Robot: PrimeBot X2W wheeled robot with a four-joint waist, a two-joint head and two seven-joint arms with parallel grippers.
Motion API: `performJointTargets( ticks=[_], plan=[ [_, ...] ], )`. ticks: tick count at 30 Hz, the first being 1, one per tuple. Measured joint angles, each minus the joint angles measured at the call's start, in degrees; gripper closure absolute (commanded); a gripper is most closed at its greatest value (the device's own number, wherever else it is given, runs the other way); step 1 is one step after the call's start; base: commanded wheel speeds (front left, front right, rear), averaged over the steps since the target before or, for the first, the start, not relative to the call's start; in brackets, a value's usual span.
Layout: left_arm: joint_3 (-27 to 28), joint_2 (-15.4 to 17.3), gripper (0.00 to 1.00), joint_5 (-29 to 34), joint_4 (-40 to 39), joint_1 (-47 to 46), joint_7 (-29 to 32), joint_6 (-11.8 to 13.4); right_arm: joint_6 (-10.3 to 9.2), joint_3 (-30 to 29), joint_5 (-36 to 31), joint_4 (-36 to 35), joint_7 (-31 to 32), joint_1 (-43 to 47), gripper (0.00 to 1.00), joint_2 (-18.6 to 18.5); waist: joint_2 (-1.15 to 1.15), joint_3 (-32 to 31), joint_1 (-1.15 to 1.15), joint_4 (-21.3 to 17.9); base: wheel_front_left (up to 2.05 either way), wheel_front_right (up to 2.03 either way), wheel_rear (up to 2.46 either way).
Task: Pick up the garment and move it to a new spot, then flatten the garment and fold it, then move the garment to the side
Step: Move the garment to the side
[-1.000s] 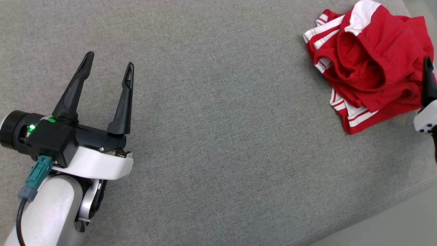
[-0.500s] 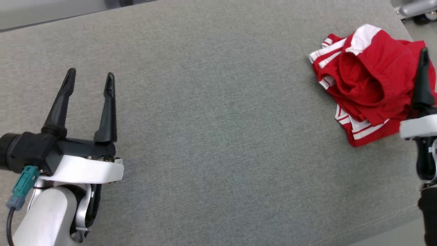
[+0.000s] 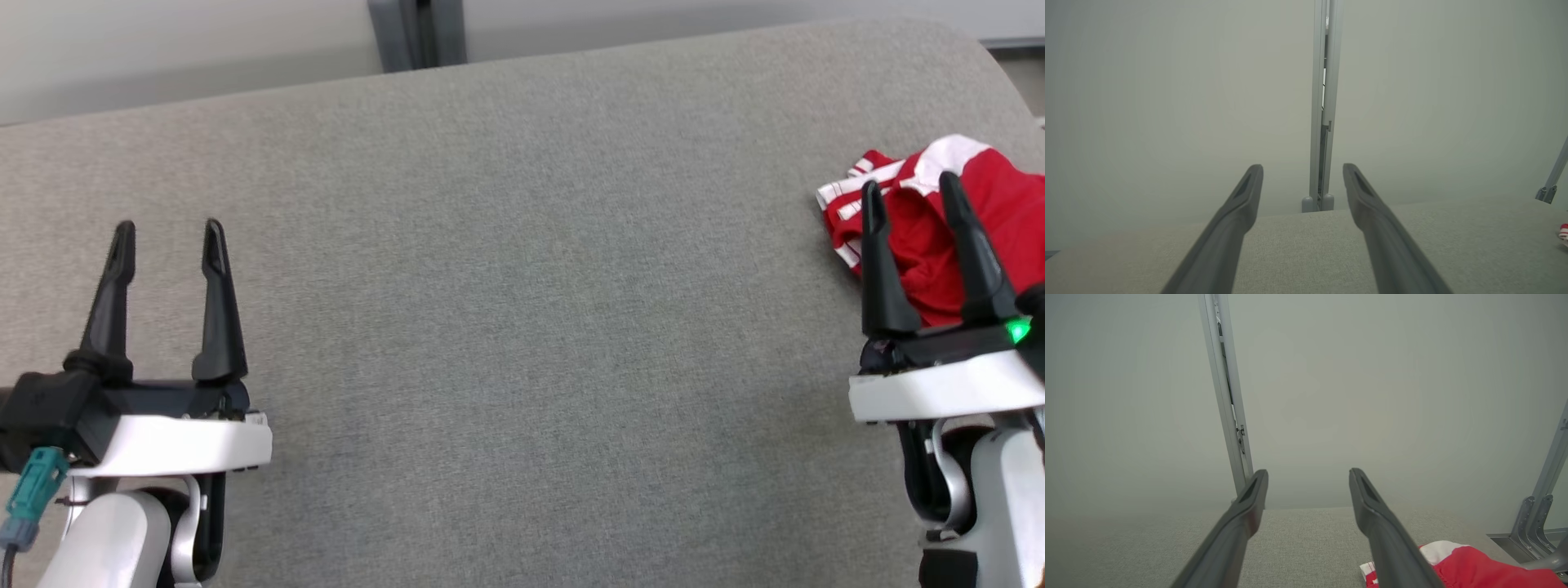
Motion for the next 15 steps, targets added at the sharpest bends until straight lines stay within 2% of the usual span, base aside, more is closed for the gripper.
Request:
performJointTargets(
  ticks=[15],
  plan=[
    [-1.9,-1.5,0.00,-0.3,3.1,5.8,-1.1,-1.2,-0.01,0.3,-0.7,1.2,1.5,8.7,0.00,0.3,0.00,-7.3,0.00,2.2,0.00,0.00,0.00]
  ],
)
